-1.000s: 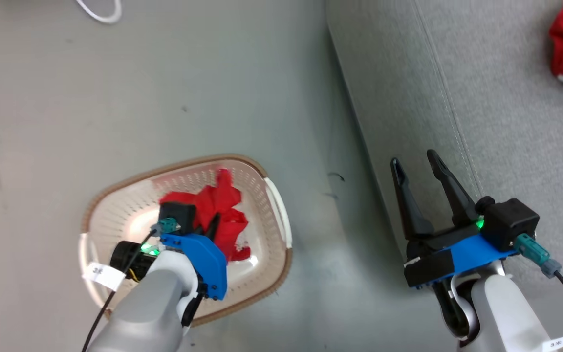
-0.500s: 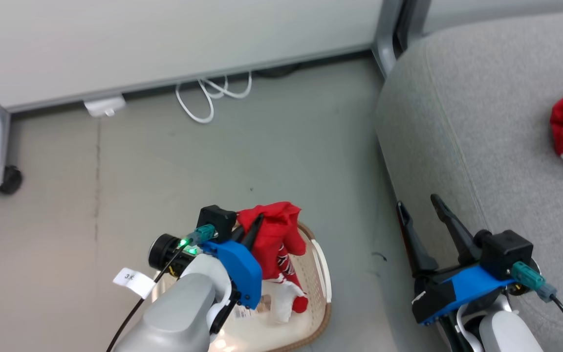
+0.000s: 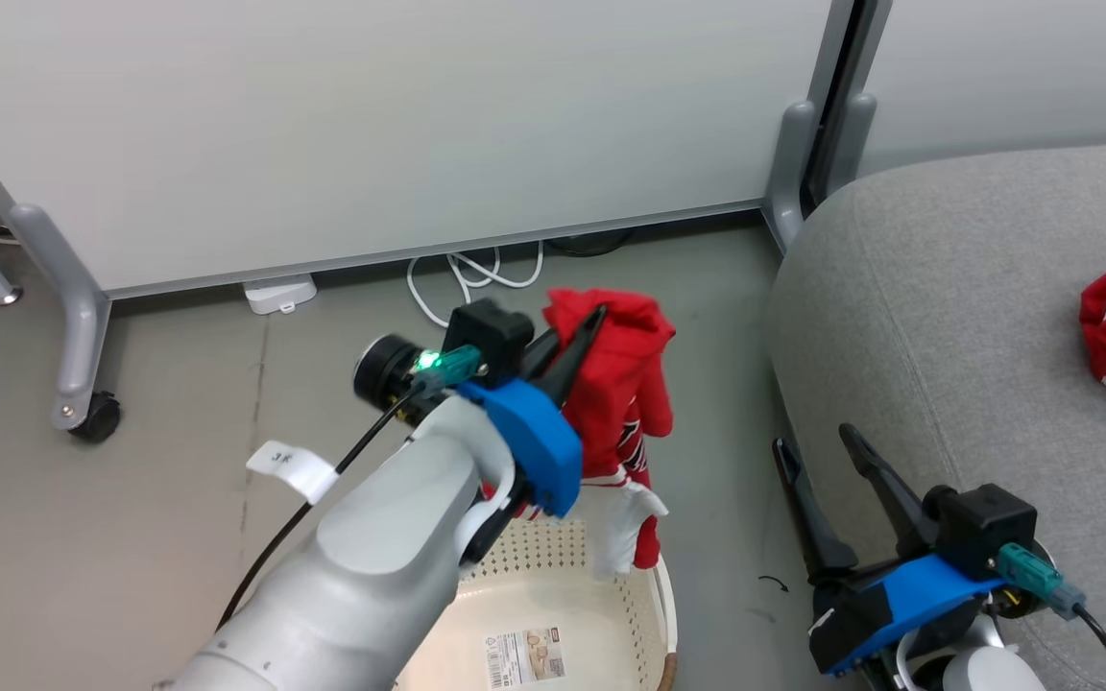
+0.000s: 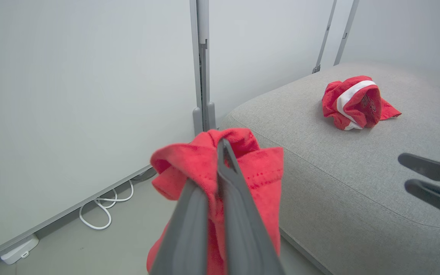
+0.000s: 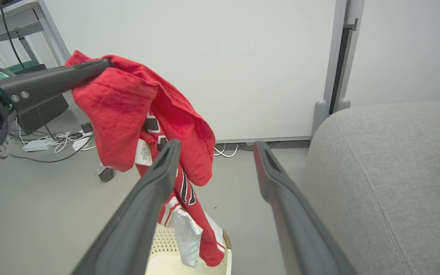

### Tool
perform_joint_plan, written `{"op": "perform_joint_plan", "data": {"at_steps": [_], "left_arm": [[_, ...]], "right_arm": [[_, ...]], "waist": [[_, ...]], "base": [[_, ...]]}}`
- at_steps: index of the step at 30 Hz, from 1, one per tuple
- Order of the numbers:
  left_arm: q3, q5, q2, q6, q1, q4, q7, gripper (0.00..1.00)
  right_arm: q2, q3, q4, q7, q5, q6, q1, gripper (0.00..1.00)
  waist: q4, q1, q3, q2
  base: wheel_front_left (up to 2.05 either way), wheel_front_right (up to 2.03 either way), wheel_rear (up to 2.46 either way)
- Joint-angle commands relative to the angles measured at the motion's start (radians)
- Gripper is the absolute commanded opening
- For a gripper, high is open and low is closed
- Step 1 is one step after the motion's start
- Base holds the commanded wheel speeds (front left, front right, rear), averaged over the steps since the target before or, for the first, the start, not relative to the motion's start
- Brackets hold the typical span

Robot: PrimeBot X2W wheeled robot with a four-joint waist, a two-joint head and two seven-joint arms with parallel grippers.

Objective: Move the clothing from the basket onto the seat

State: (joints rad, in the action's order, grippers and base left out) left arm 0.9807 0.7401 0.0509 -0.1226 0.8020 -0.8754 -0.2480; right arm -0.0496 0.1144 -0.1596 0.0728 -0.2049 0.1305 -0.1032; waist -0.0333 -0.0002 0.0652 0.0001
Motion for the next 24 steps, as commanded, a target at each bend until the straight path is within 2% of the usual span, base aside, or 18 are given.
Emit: {"op": "perform_joint_plan", "data": {"at_steps": [1, 14, 24], "left_arm": [[0.002, 0.007, 0.000, 0.007, 0.018, 0.009, 0.000, 0.00], [0.088, 0.066, 0.000, 0.060, 0.126, 0.162, 0.019, 0.00], [0.146, 0.116, 0.000, 0.086, 0.148, 0.184, 0.017, 0.00]], "right_arm": [[-0.002, 0.001, 0.004, -0.001, -0.002, 0.000, 0.013, 1.00], [-0.002, 0.037, -0.009, -0.014, -0.012, 0.000, 0.008, 1.00], [-0.002, 0.050, -0.018, -0.017, -0.015, 0.000, 0.002, 1.00]], "waist": [[0.002, 0.0002, -0.001, -0.0001], [-0.001, 0.0002, -0.029, -0.0001], [-0.012, 0.0002, -0.040, -0.0001]], "base": [[0.00, 0.00, 0.00], [0.00, 0.00, 0.00], [0.00, 0.00, 0.00]]}}
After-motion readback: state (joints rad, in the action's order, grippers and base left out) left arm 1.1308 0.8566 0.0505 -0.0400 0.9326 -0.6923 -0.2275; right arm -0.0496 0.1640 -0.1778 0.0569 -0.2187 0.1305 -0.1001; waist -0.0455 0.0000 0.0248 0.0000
